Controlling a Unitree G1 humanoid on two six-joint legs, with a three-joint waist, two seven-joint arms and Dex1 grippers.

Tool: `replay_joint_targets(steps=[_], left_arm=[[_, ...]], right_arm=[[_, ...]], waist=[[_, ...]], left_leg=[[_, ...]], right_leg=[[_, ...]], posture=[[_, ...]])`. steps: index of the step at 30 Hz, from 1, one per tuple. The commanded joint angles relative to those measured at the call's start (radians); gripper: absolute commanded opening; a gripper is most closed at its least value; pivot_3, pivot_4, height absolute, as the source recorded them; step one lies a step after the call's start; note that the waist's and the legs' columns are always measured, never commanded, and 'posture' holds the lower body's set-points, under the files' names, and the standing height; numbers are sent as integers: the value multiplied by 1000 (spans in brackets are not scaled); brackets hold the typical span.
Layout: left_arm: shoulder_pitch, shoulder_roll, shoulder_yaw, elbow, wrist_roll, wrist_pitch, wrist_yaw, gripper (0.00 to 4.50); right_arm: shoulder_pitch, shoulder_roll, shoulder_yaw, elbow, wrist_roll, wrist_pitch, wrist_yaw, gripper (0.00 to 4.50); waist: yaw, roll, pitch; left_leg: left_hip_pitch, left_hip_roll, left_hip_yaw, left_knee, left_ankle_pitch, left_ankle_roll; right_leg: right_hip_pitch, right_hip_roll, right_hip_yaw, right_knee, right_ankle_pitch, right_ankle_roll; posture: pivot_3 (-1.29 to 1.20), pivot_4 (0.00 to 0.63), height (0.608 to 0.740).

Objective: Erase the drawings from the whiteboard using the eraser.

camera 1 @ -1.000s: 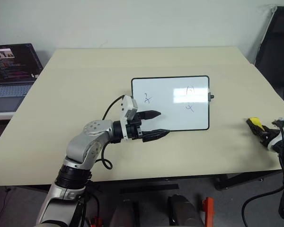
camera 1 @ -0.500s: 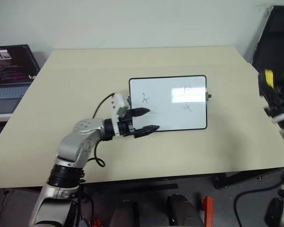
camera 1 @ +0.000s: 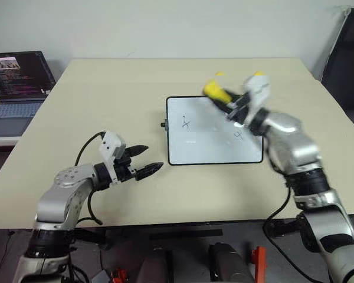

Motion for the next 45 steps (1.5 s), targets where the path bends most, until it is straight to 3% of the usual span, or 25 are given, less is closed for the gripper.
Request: replay_joint_targets(steps=[1,7,16,25,36,43,45], left_arm=[[21,7,32,-71,-10,-11,18,4500],[56,-8,39,-135,-27,11,60,4500],[77,2,57,-200,-59,47,89,4500],[58,7,56,-197,-64,57,91,4500],[17,5,33,-167,-54,54,76,4500],[6,5,29,-153,-50,48,69,4500],[4,6,29,-149,-49,45,66,4500]], right_arm=[[-79,39,57,108,-130,-164,22,1119],[-187,134,79,373,-243,-315,-2,1118],[-231,153,84,604,-352,-415,-55,1111],[-86,120,120,519,-339,-364,232,1109],[-256,127,17,721,-403,-369,-175,1103],[-242,136,33,754,-422,-398,-148,1102],[-208,143,49,718,-404,-419,-44,1102]], waist=[[4,0,0],[4,0,0],[2,0,0],[1,-2,-1],[2,-2,-1],[2,-3,-2],[1,-3,-2]], left_leg=[[-1,0,0,0,0,0],[-3,0,-3,1,0,0],[-3,0,-5,1,0,-1],[6,0,-5,1,0,-1],[9,-1,-6,3,8,2],[9,-1,-6,2,8,3],[9,-1,-6,2,8,3]], right_leg=[[-1,0,0,0,0,0],[-2,-1,-2,1,1,0],[-1,-1,-4,2,1,-1],[7,-1,-5,3,0,-2],[7,0,-4,11,-1,-8],[6,0,-4,11,-1,-8],[6,0,-4,11,-1,-8]], posture=[[0,150,740],[0,150,740],[0,150,740],[0,150,740],[0,150,740],[0,150,740],[0,150,740]])
